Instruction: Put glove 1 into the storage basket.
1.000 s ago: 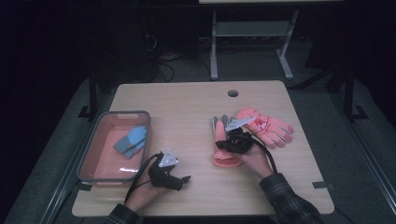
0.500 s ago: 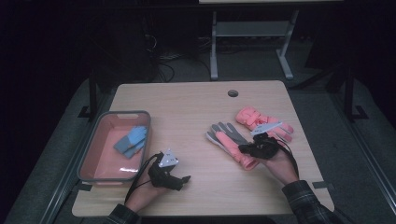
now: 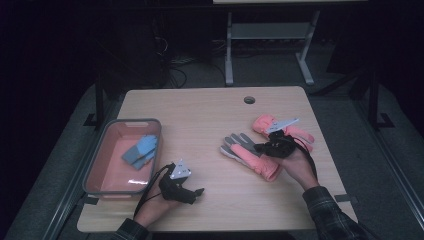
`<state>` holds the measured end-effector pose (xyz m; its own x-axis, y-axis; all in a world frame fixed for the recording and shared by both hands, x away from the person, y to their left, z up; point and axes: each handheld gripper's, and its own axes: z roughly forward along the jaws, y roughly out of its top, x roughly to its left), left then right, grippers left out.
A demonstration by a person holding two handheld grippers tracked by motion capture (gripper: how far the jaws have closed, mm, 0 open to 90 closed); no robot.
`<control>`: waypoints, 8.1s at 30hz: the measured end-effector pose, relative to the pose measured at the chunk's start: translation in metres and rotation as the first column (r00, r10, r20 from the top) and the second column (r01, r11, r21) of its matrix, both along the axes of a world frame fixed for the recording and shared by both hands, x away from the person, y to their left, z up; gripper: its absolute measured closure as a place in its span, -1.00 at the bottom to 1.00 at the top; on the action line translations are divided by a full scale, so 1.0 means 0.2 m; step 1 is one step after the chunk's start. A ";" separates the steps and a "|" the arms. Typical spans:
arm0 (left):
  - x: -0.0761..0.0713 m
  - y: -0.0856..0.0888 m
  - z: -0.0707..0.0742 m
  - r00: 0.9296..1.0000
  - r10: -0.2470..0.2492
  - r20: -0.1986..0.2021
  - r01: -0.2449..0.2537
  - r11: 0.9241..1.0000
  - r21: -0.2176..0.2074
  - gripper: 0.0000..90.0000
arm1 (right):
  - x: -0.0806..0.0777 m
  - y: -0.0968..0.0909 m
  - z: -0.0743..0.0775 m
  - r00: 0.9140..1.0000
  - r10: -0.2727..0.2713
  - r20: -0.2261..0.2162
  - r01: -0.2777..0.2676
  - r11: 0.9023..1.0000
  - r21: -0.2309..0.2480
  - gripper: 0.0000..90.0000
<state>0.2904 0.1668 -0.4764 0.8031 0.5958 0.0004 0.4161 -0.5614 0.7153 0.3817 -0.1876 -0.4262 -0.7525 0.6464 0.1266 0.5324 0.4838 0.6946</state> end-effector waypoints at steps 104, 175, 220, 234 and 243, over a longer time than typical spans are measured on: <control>0.00 0.00 0.00 1.000 -0.003 0.001 0.003 1.000 0.000 -0.72 | 0.10 -0.15 0.02 0.989 -0.150 0.019 0.150 0.989 0.004 1.00; -0.01 0.00 0.00 1.000 -0.012 0.000 0.012 1.000 0.000 -0.72 | 0.11 0.03 -0.06 0.993 -0.114 -0.040 0.111 0.991 -0.069 1.00; -0.01 0.00 0.00 1.000 -0.014 0.001 0.014 1.000 0.000 -0.72 | -0.01 -0.36 -0.11 0.917 -0.381 -0.120 0.367 0.922 -0.122 0.24; -0.01 0.00 0.00 1.000 -0.010 -0.001 0.010 1.000 -0.007 -0.72 | -0.02 -0.39 -0.09 0.939 -0.329 -0.099 0.320 0.943 -0.096 0.89; -0.01 0.00 0.00 1.000 -0.011 0.000 0.011 1.000 -0.006 -0.72 | -0.03 -0.44 -0.03 0.958 -0.267 -0.101 0.267 0.963 -0.013 0.91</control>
<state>0.2886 0.1668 -0.4765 0.8095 0.5871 -0.0034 0.4103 -0.5616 0.7186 0.3757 -0.2752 -0.4319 -0.5353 0.8221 0.1939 0.7098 0.3135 0.6308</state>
